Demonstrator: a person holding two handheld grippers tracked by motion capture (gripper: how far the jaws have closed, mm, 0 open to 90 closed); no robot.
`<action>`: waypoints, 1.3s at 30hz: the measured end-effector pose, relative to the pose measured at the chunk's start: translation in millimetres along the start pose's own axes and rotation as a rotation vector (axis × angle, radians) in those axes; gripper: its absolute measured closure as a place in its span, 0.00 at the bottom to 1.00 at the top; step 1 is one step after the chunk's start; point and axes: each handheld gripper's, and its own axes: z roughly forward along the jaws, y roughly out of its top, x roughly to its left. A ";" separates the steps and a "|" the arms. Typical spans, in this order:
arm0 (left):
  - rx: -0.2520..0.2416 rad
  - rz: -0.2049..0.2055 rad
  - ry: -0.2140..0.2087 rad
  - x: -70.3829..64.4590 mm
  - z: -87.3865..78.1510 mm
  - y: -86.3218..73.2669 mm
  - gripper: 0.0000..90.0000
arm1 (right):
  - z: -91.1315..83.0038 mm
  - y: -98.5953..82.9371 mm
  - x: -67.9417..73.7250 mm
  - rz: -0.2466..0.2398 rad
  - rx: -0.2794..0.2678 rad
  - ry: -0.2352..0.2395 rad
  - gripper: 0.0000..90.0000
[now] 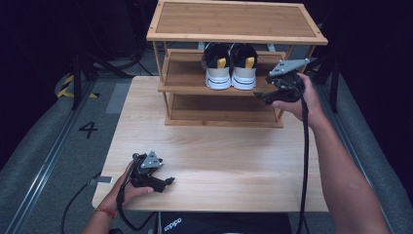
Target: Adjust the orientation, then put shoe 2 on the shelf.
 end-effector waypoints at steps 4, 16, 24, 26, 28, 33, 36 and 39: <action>0.000 0.000 0.000 0.0 0.0 0.0 0.17 | -6.7 -13.3 9.0 -0.031 0.023 0.011 0.36; 0.001 0.003 0.001 0.2 0.1 0.5 0.16 | -28.1 -74.7 37.5 -0.119 0.124 0.014 0.35; 0.001 0.003 0.001 0.3 0.2 0.5 0.16 | -39.2 -152.6 56.7 -0.078 0.166 0.015 0.34; 0.003 0.002 0.001 0.3 0.1 0.5 0.16 | -40.1 -176.0 59.7 -0.044 0.154 0.032 0.34; 0.001 0.003 0.002 0.4 0.3 0.6 0.16 | -39.7 -201.0 59.9 0.010 0.136 0.053 0.33; 0.000 0.002 0.000 0.4 0.6 0.7 0.16 | -38.1 -256.8 57.2 0.135 0.143 0.054 0.28; 0.004 -0.003 0.005 0.0 0.3 0.5 0.16 | -41.2 -278.8 55.5 0.205 0.124 0.048 0.27; 0.002 0.000 0.004 0.3 0.4 0.6 0.16 | -44.3 -290.6 56.8 0.240 0.104 0.058 0.26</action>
